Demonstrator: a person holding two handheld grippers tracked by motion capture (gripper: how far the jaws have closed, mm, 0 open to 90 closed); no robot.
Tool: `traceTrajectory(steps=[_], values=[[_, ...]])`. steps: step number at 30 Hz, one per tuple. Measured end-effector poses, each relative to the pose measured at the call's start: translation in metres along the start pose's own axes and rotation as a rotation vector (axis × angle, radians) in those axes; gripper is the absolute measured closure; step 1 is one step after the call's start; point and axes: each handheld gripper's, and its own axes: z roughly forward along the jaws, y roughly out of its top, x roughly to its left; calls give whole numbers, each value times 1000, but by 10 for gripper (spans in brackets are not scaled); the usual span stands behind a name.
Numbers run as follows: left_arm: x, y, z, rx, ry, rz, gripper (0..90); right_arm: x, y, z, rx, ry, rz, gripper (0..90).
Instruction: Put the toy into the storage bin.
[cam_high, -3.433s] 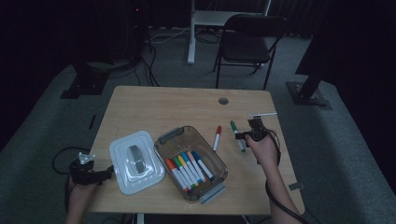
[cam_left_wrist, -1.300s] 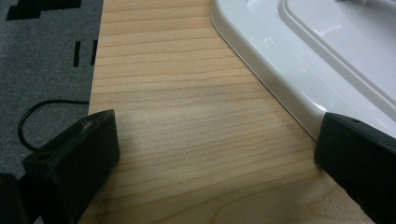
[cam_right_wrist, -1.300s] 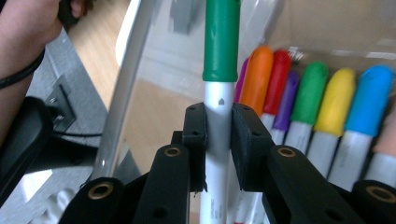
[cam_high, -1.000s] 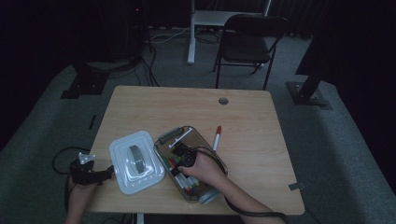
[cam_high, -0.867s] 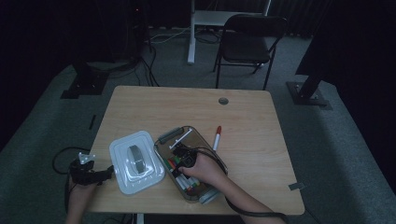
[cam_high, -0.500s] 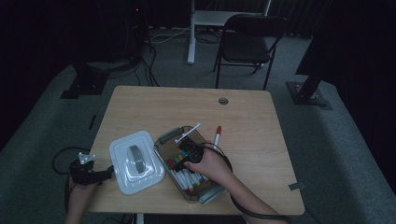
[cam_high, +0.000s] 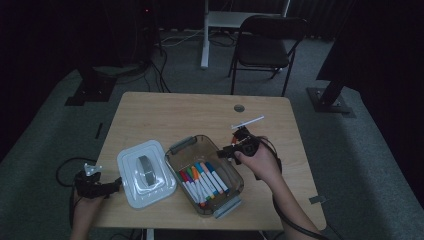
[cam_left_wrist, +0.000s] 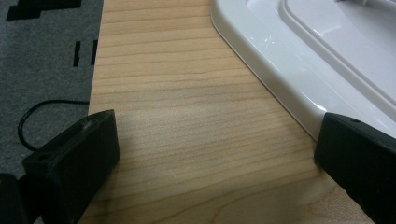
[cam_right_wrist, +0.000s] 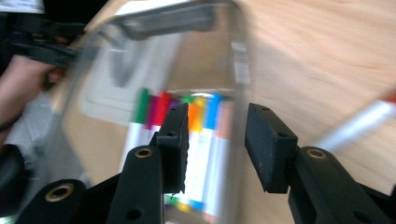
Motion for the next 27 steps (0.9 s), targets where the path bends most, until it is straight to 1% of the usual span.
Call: traceTrajectory(steps=[2, 4, 6, 8, 10, 13, 15, 17, 18, 19, 20, 22, 25, 27], values=[[0, 0, 0, 0, 0, 1, 6, -11, -2, -7, -31, 14, 41, 587], [0, 0, 0, 1, -1, 0, 6, -21, -5, -9, -35, -30, 55, 576], [0, 0, 0, 1, -1, 0, 6, -32, -8, -7, -31, -56, 86, 575], [0, 0, 0, 1, -1, 0, 7, -44, -11, -1, -21, -82, 108, 567], [0, 0, 0, 1, -1, 0, 6, -56, -15, 5, -30, -101, 135, 544], [0, 0, 0, 1, -1, -1, 7, -74, -21, 18, -29, -153, 166, 538], [0, 0, 0, 1, -1, -1, 6, -85, -23, 28, -13, -179, 189, 539], [0, 0, 0, 1, -1, 0, 6, -92, -24, 38, -8, -218, 204, 538], [0, 0, 0, 1, -1, 0, 6, -94, -24, 42, -5, -216, 218, 528], [0, 0, 0, 1, -1, 0, 6, -97, -23, 47, -13, -215, 233, 521], [0, 0, 0, 1, -1, 0, 6, -99, -22, 51, -23, -223, 249, 521], [0, 0, 0, 1, -1, -1, 6, -101, -19, 59, -26, -233, 263, 524], [0, 0, 0, 1, -1, 0, 6, -103, -14, 70, -1, -267, 266, 538], [0, 0, 0, 1, -1, 0, 6, -104, -12, 76, 15, -278, 268, 552]])
